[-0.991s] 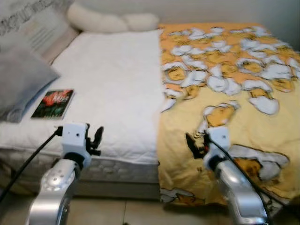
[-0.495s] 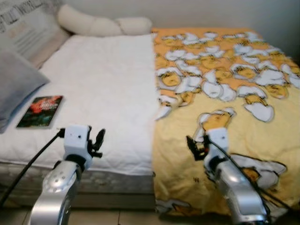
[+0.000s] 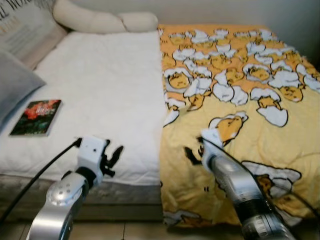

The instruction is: Clean up the room

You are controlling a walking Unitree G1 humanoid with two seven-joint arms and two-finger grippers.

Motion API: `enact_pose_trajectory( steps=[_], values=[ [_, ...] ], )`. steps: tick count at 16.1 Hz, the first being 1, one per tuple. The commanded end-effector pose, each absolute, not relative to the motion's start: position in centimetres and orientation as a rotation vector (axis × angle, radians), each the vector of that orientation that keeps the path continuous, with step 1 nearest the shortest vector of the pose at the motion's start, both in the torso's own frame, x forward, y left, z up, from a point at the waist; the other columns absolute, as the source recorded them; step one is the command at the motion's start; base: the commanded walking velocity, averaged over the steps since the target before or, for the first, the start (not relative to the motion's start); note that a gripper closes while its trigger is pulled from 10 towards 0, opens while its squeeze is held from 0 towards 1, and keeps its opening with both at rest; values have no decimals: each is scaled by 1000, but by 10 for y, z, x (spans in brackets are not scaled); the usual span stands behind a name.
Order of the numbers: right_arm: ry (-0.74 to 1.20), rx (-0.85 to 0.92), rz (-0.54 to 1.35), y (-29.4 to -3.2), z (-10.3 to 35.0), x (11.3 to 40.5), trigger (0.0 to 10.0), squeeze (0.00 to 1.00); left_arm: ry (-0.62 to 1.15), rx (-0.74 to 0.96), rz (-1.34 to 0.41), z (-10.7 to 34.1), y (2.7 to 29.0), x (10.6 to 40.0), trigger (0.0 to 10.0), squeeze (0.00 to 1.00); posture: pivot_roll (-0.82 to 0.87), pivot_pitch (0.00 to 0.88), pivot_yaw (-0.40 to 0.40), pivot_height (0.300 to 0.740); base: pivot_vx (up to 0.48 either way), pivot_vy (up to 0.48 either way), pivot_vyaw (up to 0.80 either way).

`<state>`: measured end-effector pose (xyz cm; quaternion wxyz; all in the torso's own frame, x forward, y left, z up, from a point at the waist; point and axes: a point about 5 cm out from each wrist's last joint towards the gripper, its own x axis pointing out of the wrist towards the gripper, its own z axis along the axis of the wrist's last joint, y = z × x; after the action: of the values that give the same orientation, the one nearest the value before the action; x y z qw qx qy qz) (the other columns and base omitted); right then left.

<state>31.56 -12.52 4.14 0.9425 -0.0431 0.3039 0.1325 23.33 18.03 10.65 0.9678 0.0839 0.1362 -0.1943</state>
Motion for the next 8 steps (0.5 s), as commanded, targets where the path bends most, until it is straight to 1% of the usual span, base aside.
enact_pose_trajectory(
  steps=[1,4,5,6,7,8],
  values=[
    [674,-93,242,-129,33,315,10000,1000,275,179,-448,111,176,234,10000,0,38,0,5,740,0,0,0],
    [728,-65,214,-129,35,330,10000,1000,301,211,-580,119,172,229,10000,0,78,0,7,740,0,0,0],
    [734,-71,200,-130,38,335,10000,0,317,211,-653,122,169,224,10000,0,88,4,6,740,0,0,0],
    [739,-111,201,-130,40,338,10000,0,334,223,-710,123,167,220,10000,0,95,26,9,740,0,0,0],
    [739,-134,205,-130,40,339,10000,0,342,233,-731,123,167,218,10000,0,95,26,9,740,0,0,0],
    [745,-189,206,-132,41,341,10000,0,364,246,-787,125,165,213,10000,0,111,78,9,740,0,0,0]
  ],
)
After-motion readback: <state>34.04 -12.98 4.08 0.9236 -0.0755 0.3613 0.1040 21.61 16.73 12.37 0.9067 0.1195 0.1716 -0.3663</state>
